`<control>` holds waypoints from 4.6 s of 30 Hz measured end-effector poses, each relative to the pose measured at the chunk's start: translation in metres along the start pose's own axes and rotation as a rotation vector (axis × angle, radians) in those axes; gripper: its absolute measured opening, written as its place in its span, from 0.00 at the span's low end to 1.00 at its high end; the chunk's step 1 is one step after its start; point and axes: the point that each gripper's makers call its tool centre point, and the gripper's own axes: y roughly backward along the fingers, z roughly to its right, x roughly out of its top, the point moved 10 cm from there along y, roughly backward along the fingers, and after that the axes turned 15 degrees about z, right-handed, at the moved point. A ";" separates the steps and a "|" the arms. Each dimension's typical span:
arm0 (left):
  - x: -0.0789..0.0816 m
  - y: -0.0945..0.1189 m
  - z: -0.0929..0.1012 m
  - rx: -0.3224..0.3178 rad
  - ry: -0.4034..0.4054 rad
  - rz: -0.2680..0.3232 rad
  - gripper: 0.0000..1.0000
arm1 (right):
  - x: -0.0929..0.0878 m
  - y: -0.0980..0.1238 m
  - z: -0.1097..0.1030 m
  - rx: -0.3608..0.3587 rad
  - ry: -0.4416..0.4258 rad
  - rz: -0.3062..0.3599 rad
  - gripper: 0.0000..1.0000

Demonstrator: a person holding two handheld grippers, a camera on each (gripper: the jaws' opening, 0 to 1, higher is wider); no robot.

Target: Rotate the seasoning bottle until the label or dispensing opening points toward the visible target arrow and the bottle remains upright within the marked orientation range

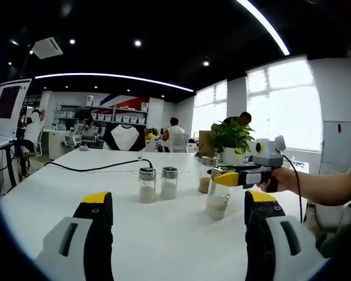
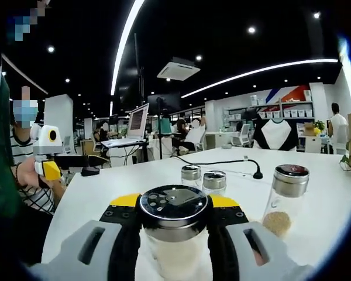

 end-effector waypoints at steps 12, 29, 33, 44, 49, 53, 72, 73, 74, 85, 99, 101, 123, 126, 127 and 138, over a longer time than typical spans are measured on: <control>-0.004 0.002 -0.001 0.008 0.002 -0.018 0.98 | 0.000 -0.003 0.000 0.060 0.007 -0.010 0.42; -0.001 0.001 -0.002 0.015 -0.002 -0.018 0.98 | -0.001 -0.004 -0.001 0.091 0.026 -0.018 0.42; 0.000 0.000 0.001 0.008 -0.002 -0.018 0.98 | -0.001 -0.004 -0.001 0.086 0.025 -0.015 0.42; -0.001 -0.002 0.001 0.005 0.009 -0.021 0.98 | -0.001 0.004 -0.006 0.024 0.011 -0.035 0.55; -0.006 -0.002 0.002 0.002 0.018 -0.028 0.98 | 0.008 0.012 -0.014 -0.011 0.045 -0.025 0.58; -0.008 -0.003 0.003 -0.004 0.018 -0.031 0.97 | 0.011 0.021 -0.018 -0.076 0.016 -0.016 0.58; -0.010 0.000 0.004 -0.013 0.042 -0.017 0.97 | 0.024 0.089 -0.036 -0.417 0.091 0.023 0.57; -0.011 0.000 0.004 -0.014 0.042 -0.017 0.97 | 0.023 0.090 -0.037 -0.425 0.088 0.025 0.57; -0.011 0.000 0.004 -0.013 0.042 -0.017 0.97 | 0.023 0.094 -0.038 -0.444 0.080 0.030 0.57; -0.008 -0.002 0.010 -0.041 0.000 -0.006 0.97 | 0.025 0.107 -0.040 -0.535 0.095 0.056 0.56; -0.010 -0.001 0.008 -0.040 0.011 0.000 0.96 | 0.033 0.101 -0.022 -0.611 0.126 0.067 0.58; -0.010 -0.001 0.008 -0.041 0.004 0.004 0.96 | 0.035 0.094 -0.014 -0.616 0.140 0.061 0.58; -0.004 0.003 0.004 -0.021 -0.001 0.007 0.96 | 0.031 0.044 0.054 -0.598 0.205 -0.012 0.53; -0.004 0.003 0.004 -0.019 -0.001 0.006 0.96 | 0.029 0.037 0.066 -0.598 0.192 -0.012 0.53; -0.004 0.003 0.004 -0.019 -0.001 0.004 0.96 | 0.029 0.036 0.067 -0.597 0.190 -0.010 0.53; -0.003 0.005 0.001 -0.005 -0.002 0.003 0.96 | 0.021 0.013 0.090 -0.631 0.133 -0.007 0.53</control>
